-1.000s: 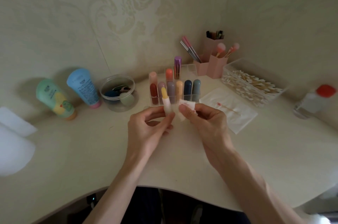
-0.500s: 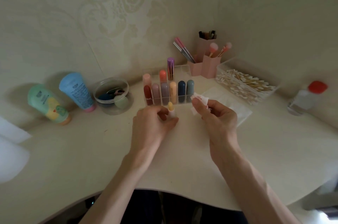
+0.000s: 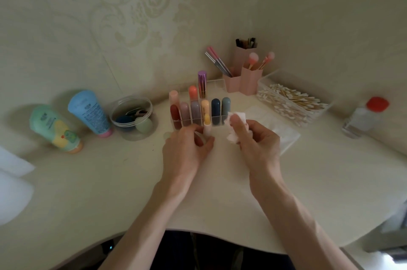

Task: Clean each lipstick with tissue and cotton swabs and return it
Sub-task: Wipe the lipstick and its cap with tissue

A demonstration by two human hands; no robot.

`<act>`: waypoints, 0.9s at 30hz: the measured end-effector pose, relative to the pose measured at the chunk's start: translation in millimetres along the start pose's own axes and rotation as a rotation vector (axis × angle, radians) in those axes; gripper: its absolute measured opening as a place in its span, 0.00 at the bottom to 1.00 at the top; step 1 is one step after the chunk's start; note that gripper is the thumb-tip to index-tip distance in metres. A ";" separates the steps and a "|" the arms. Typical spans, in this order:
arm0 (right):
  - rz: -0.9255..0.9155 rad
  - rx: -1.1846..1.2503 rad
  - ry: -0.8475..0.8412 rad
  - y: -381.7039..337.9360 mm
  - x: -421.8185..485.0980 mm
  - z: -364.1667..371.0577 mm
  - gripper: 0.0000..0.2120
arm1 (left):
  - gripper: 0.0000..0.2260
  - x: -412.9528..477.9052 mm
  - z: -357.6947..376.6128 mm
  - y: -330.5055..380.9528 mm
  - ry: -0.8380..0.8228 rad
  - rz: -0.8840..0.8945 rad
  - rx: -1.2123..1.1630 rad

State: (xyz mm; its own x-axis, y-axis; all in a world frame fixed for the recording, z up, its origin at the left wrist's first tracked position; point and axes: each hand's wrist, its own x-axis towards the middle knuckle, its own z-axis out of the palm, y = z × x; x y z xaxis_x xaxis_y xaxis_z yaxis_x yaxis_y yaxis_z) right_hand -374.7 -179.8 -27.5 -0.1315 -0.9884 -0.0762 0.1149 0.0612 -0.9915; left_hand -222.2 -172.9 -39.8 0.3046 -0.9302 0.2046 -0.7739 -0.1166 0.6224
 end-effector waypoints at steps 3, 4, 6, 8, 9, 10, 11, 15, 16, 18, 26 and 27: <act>-0.015 -0.030 0.013 -2.0 -1.7 2.0 0.26 | 0.10 -0.6 -0.4 -0.5 -0.002 0.005 -0.009; -0.016 -0.034 0.012 -2.3 -1.8 2.9 0.26 | 0.11 -1.2 -1.0 -0.3 -0.006 0.003 -0.011; -0.016 -0.019 -0.004 -4.7 -2.8 4.8 0.25 | 0.12 -4.1 -3.2 -0.4 -0.013 0.007 -0.021; -0.018 0.015 -0.047 -6.1 -4.4 6.0 0.27 | 0.14 -10.7 -7.8 -2.7 0.006 0.020 -0.027; -0.013 0.025 -0.068 -7.4 -5.3 6.8 0.28 | 0.14 -15.4 -11.7 -5.0 0.033 0.029 -0.028; 0.000 0.031 -0.089 -8.9 -6.2 7.4 0.27 | 0.14 -20.2 -16.6 -8.6 0.066 0.035 -0.033; 0.028 0.034 -0.108 -10.4 -6.8 8.3 0.25 | 0.13 -25.4 -22.6 -12.8 0.104 0.041 -0.040; 0.156 0.122 -0.183 -12.4 -7.3 10.4 0.19 | 0.06 -37.6 -49.3 -38.8 0.281 0.110 -0.062; 0.163 0.166 -0.207 -12.0 -7.5 10.7 0.17 | 0.06 -36.7 -54.6 -46.0 0.312 0.129 -0.056; 0.170 0.257 -0.273 -13.0 -9.3 12.7 0.14 | 0.08 -31.1 -61.7 -59.3 0.322 0.159 -0.019; -0.032 0.049 -0.504 -4.4 -16.2 14.3 0.09 | 0.17 -11.1 -61.2 -78.6 0.159 0.251 0.014; -0.076 0.016 -0.522 -4.2 -17.5 14.6 0.10 | 0.17 -10.1 -59.1 -80.6 0.146 0.263 0.023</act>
State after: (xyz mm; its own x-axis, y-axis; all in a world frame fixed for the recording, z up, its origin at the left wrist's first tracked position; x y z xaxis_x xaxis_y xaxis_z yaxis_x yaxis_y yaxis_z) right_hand -358.5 -164.8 -20.5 0.3676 -0.9279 0.0629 0.1393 -0.0119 -0.9902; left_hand -130.2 -133.5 -47.5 0.1676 -0.8698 0.4640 -0.8489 0.1120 0.5165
